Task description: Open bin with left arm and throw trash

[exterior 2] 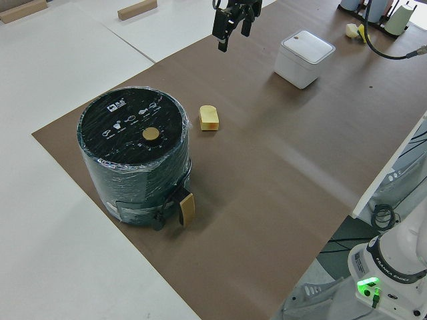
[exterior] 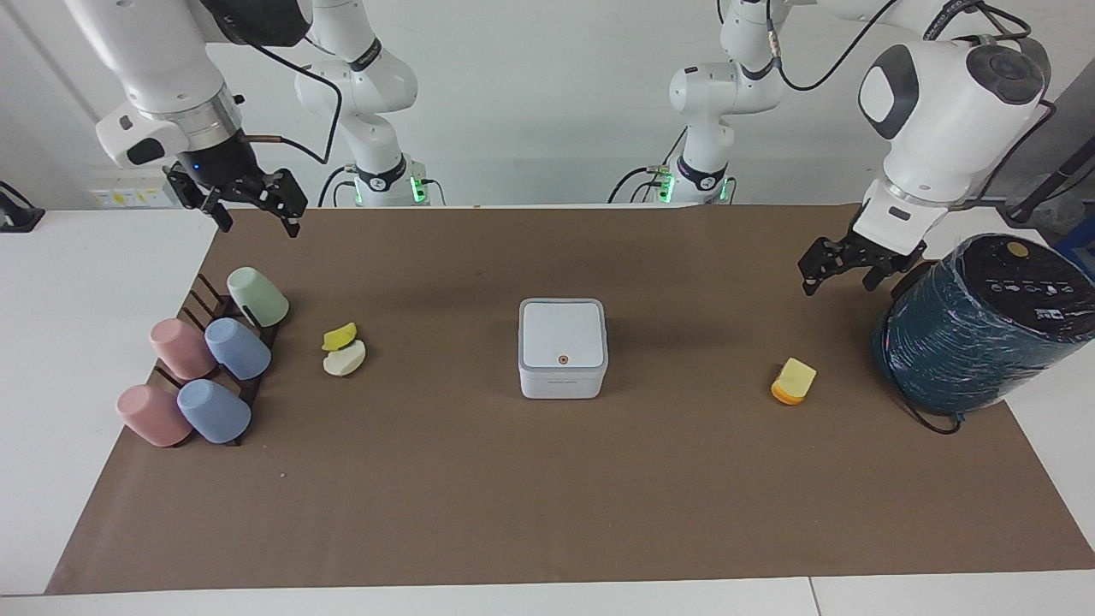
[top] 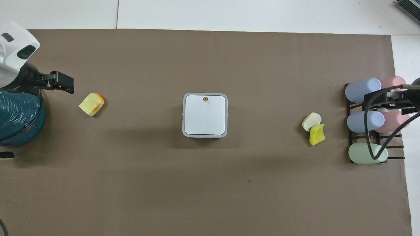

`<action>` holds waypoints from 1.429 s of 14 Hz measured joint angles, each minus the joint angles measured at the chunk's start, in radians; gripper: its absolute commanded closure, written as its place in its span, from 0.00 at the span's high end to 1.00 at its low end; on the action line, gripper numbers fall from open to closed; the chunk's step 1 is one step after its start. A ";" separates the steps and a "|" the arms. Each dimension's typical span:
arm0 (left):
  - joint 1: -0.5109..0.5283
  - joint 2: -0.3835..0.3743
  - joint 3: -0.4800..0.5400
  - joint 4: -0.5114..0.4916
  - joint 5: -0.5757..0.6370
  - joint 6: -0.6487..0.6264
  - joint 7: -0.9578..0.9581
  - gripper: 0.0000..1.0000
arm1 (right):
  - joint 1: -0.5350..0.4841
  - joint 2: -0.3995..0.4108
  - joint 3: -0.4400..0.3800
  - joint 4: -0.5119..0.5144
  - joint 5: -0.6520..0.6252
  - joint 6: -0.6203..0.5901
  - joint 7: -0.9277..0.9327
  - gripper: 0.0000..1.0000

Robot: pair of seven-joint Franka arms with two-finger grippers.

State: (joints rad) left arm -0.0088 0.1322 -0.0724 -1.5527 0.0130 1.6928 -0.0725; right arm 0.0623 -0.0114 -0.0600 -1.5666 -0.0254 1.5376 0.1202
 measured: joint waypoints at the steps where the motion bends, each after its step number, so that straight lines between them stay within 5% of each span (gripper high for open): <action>1: 0.000 0.000 0.000 0.000 0.000 0.000 0.000 1.00 | 0.000 0.000 0.000 -0.001 0.000 0.000 0.000 1.00; 15: -0.007 -0.001 -0.008 -0.002 0.000 0.008 0.001 1.00 | 0.000 0.000 0.000 -0.003 0.000 0.000 0.000 1.00; 19: -0.071 -0.016 -0.014 -0.063 0.000 0.133 -0.008 1.00 | 0.000 0.000 0.000 -0.003 0.000 0.000 0.000 1.00; 20: -0.101 -0.022 -0.016 -0.077 0.000 0.150 -0.029 0.86 | 0.000 0.000 0.000 -0.003 0.000 0.000 0.000 1.00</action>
State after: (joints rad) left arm -0.1100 0.1106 -0.0886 -1.6297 0.0130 1.8426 -0.1012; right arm 0.0623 -0.0114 -0.0600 -1.5696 -0.0254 1.5376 0.1202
